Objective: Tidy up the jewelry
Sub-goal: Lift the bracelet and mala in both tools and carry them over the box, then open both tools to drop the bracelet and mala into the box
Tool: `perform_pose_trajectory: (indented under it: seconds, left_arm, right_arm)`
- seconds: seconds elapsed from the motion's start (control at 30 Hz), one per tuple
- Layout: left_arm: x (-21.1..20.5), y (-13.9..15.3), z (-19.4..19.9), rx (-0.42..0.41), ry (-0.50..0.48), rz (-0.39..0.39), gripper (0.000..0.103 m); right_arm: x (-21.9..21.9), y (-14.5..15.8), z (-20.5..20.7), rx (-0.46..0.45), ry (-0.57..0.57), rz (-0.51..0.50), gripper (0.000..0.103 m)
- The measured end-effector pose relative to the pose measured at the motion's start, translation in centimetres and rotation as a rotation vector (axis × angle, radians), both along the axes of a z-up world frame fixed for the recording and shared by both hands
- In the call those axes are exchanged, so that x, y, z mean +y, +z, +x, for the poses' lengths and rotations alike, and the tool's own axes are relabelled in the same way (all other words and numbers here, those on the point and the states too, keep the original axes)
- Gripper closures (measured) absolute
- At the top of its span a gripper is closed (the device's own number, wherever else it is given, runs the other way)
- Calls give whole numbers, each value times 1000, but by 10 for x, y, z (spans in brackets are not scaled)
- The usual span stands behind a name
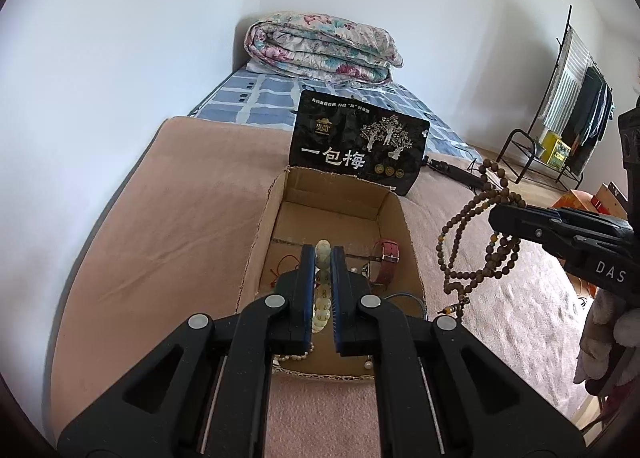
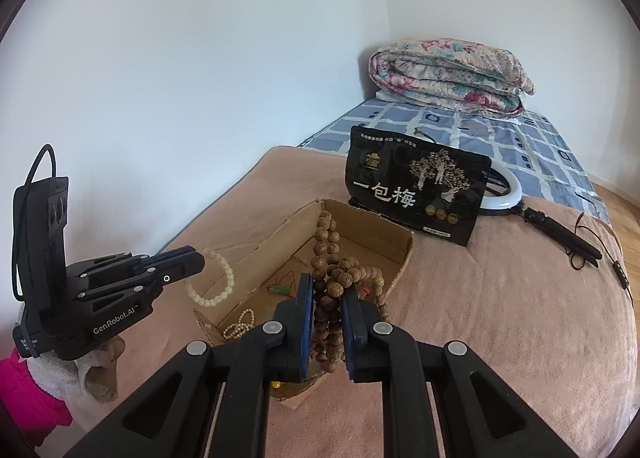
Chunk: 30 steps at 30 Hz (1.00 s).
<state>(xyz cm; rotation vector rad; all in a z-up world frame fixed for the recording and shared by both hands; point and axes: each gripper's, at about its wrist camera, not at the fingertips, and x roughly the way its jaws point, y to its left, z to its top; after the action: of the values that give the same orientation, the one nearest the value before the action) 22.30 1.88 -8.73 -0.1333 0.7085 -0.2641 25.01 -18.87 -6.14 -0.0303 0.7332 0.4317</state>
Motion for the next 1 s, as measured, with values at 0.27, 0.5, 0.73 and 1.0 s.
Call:
perform_pose_trajectory:
  seconds: [0.27,0.5,0.73,1.0]
  left_arm:
    - [7,-6,6,7,-4,-17,98]
    - [4,-11,21,16,-19,-41,98]
    - [-6,-22,35,30,-42,-43,98]
    - [-15,-34,44,66,-70,-47,98]
  right_arm:
    - [23,-10,26,29,23,19,92]
    - [39,-23,57,47,22,32,92]
    - [32,-37,82,69,-14,65,92]
    - [20,-55,96,118,-21,93,65]
